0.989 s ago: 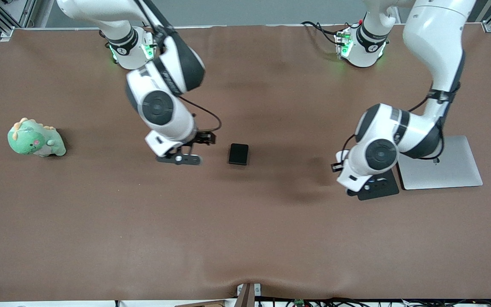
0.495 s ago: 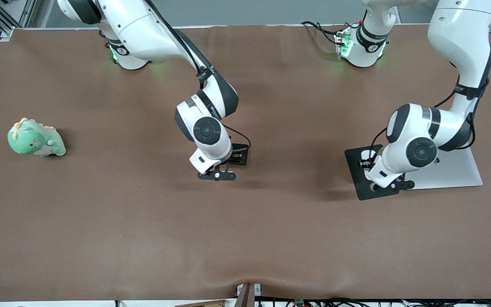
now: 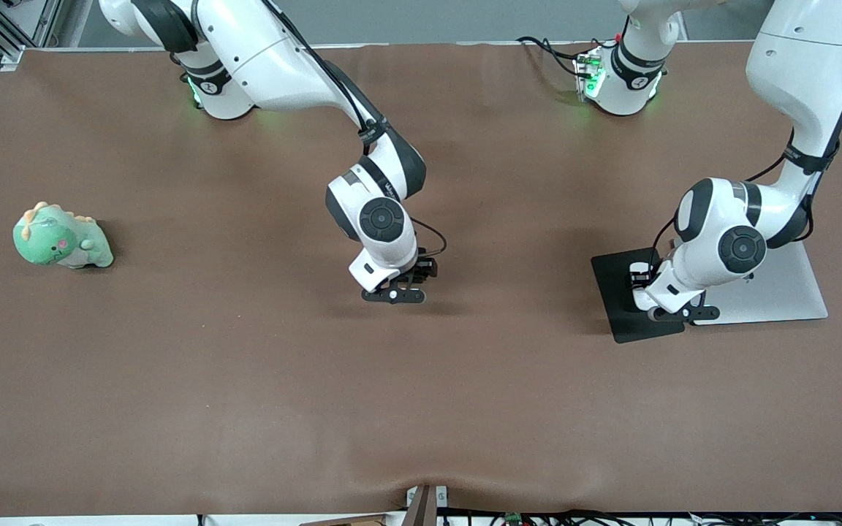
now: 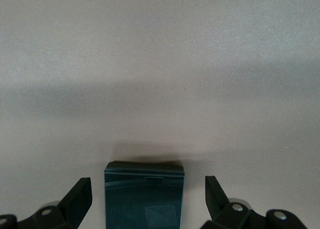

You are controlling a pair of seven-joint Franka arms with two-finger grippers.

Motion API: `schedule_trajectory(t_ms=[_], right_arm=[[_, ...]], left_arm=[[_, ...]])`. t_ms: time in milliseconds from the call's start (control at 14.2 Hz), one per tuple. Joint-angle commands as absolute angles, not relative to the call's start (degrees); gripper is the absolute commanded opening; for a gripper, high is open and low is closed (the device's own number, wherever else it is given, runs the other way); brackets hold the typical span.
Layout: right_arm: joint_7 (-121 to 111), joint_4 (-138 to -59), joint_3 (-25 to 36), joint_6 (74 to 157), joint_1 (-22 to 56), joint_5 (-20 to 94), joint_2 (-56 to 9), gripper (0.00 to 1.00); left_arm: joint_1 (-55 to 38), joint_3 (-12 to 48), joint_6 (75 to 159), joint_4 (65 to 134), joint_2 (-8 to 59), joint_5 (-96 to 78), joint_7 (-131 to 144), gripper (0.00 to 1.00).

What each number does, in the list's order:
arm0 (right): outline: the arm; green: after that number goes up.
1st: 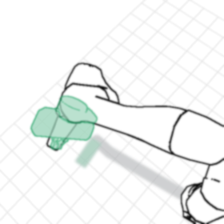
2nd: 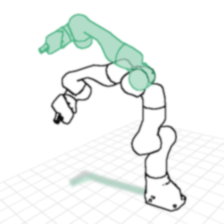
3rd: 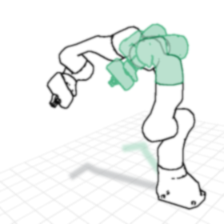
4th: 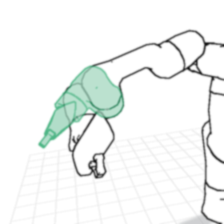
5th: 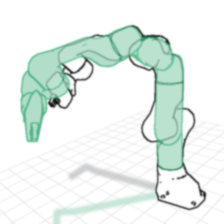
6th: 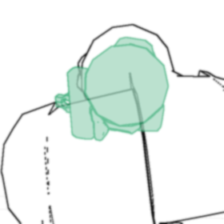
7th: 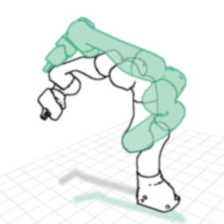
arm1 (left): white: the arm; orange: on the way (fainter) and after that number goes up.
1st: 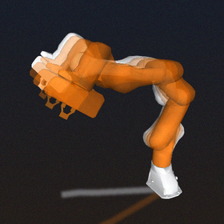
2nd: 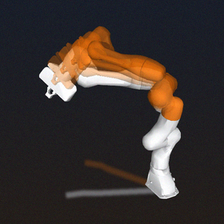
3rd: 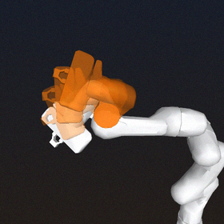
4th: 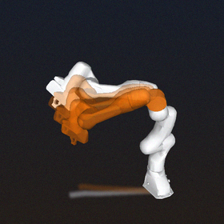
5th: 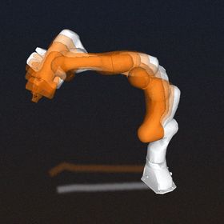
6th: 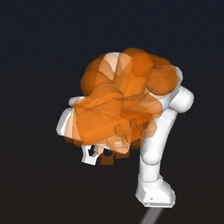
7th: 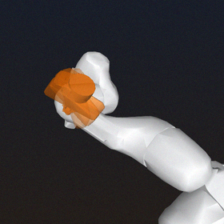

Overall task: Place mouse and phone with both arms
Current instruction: 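Lower the white mouse onto the black mouse pad and open the left gripper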

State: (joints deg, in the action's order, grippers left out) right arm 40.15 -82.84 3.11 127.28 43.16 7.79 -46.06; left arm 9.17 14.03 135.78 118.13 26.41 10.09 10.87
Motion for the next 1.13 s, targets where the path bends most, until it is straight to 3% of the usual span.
schedule_trajectory(t_ms=[0, 141, 283, 353, 424, 636, 918, 1060], right_arm=[[42.8, -80.86, 3.52, 127.35, 43.85, 8.26, -47.72, 1.0], [43.85, -80.86, 3.52, 127.79, 44.03, 8.35, -47.99, 1.0], [45.26, -80.86, 3.52, 128.41, 44.47, 8.35, -48.51, 1.0], [45.35, -80.86, 3.52, 128.58, 44.91, 8.26, -48.69, 1.0], [45.44, -80.86, 3.52, 129.11, 45.09, 8.26, -48.95, 1.0], [45.44, -80.95, 3.6, 129.29, 45.44, 7.82, -49.31, 1.0], [45.44, -81.21, 3.6, 129.29, 45.53, 7.56, -49.48, 1.0], [45.44, -81.21, 3.6, 129.29, 45.53, 7.56, -49.57, 1.0]], left_arm=[[10.28, 14.68, 137.46, 118.3, 27.33, 11.6, 8.88, 0.01], [9.67, 14.77, 137.46, 117.86, 27.86, 11.6, 8.7, 0.24], [9.93, 14.77, 137.46, 117.51, 27.95, 11.6, 8.61, 0.62], [9.84, 14.77, 137.46, 117.16, 27.95, 11.6, 8.61, 0.93], [9.67, 14.85, 137.37, 116.98, 27.34, 11.6, 8.7, 1.0], [9.58, 16.34, 133.62, 113.83, 23.39, 11.6, 8.96, 1.0], [9.58, 19.24, 108.08, 94.1, 21.01, 10.81, 8.96, 1.0], [9.49, 20.21, 100.15, 84.95, 20.83, 10.99, 8.88, 1.0]])
